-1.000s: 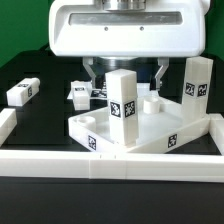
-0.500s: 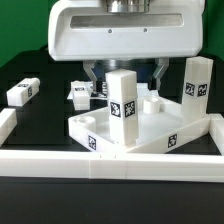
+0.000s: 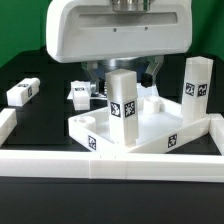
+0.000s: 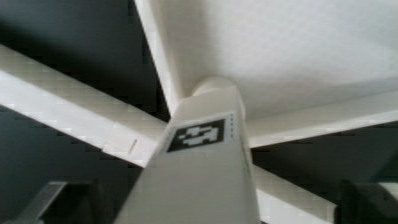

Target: Assemble desk

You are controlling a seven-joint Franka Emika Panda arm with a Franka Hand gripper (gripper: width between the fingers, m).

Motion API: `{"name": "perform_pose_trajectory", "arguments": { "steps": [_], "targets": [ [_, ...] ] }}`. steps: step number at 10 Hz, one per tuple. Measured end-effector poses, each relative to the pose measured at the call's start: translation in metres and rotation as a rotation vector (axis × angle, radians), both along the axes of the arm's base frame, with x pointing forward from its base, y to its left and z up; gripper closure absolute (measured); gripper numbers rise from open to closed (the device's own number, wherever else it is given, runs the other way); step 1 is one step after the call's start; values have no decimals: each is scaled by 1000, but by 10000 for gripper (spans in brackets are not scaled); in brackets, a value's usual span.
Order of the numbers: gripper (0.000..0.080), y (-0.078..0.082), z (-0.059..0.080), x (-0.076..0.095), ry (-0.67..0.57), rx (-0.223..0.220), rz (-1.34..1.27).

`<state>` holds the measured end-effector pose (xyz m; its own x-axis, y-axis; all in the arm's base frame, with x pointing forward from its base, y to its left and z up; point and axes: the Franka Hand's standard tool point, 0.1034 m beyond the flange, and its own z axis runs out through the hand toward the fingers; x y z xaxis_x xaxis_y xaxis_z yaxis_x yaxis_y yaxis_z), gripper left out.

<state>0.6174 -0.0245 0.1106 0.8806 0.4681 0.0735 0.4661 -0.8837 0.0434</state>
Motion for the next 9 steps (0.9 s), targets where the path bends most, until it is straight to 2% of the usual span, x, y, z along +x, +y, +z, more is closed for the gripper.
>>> {"name": "perform_pose_trajectory", "arguments": {
  "steps": [2, 4, 5, 6, 9],
  "targets": [
    [151, 2, 0, 0, 0, -5, 42],
    [413, 1, 0, 0, 0, -5, 41],
    [413, 1, 0, 0, 0, -5, 40],
    [511, 0, 0, 0, 0, -5, 40],
    [511, 0, 0, 0, 0, -5, 30]
  ]
}}
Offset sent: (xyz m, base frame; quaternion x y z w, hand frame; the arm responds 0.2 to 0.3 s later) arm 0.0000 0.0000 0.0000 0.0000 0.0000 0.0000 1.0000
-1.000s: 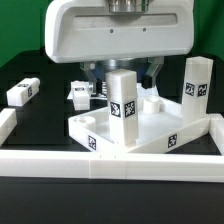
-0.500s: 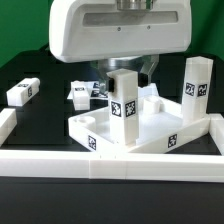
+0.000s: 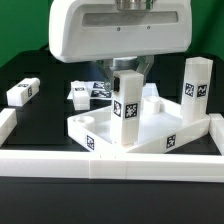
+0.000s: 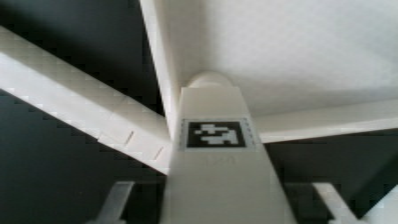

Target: Assemble desk

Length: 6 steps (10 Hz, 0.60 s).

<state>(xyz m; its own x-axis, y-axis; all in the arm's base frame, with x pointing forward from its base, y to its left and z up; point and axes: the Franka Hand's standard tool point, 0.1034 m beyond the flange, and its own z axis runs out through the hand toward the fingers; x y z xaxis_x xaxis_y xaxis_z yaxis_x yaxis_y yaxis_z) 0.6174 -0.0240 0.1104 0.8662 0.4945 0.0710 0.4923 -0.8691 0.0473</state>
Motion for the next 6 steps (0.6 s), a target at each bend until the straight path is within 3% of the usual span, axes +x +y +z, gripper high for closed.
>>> {"name": "perform_pose_trajectory", "arguments": {
  "steps": [6],
  "targets": [
    [509, 2, -1, -1, 1, 61, -553]
  ]
}}
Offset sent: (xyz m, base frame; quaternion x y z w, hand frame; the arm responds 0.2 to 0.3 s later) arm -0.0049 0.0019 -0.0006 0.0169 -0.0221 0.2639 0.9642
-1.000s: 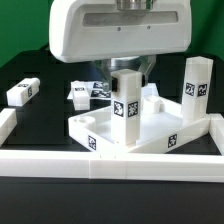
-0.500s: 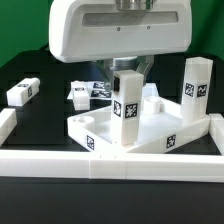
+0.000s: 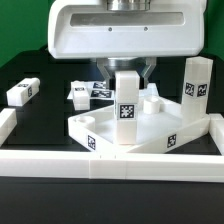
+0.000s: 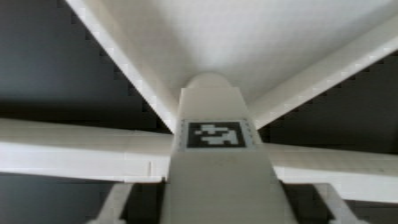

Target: Assemble desk

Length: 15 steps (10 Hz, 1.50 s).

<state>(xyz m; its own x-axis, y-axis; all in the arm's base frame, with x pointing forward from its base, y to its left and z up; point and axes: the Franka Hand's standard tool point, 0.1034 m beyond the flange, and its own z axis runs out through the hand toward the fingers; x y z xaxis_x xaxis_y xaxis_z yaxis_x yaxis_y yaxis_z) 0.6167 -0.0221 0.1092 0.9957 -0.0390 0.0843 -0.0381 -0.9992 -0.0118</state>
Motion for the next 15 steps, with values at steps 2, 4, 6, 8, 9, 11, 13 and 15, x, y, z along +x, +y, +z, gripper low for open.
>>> {"name": "perform_pose_trajectory", "arguments": {
  "steps": [2, 4, 6, 8, 9, 11, 13, 15],
  "targets": [
    [509, 2, 0, 1, -6, 17, -185],
    [509, 6, -1, 1, -4, 37, -382],
    [509, 8, -1, 2, 4, 59, -578],
    [509, 11, -1, 3, 6, 82, -739],
    [508, 11, -1, 3, 7, 86, -755],
    [343, 10, -1, 3, 5, 77, -664],
    [164, 9, -2, 3, 3, 69, -583],
    [152, 10, -3, 2, 1, 50, -374]
  ]
}}
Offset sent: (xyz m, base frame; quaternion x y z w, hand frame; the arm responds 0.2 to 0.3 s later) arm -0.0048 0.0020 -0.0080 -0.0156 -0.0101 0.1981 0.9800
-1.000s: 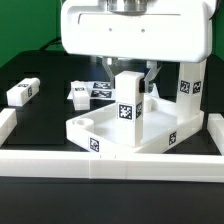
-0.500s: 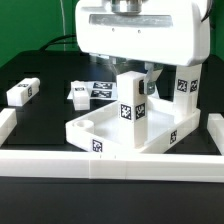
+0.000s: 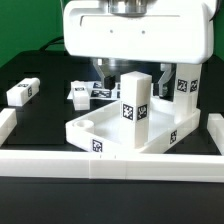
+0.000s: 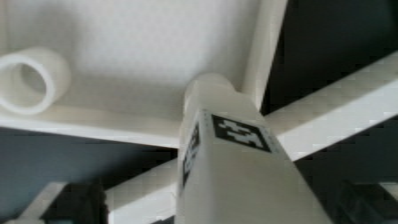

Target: Assemble desk

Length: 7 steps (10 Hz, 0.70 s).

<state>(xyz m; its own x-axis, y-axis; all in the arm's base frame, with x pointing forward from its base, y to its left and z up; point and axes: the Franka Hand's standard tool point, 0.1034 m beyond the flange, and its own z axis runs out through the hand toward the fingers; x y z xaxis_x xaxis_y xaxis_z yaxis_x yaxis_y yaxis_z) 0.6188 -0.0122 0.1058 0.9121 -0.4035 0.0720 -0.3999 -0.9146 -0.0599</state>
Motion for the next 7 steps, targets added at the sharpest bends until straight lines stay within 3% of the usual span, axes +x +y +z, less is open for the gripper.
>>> {"name": "perform_pose_trajectory", "arguments": {
  "steps": [7],
  "targets": [
    [150, 10, 2, 2, -13, -54, 501]
  ]
}}
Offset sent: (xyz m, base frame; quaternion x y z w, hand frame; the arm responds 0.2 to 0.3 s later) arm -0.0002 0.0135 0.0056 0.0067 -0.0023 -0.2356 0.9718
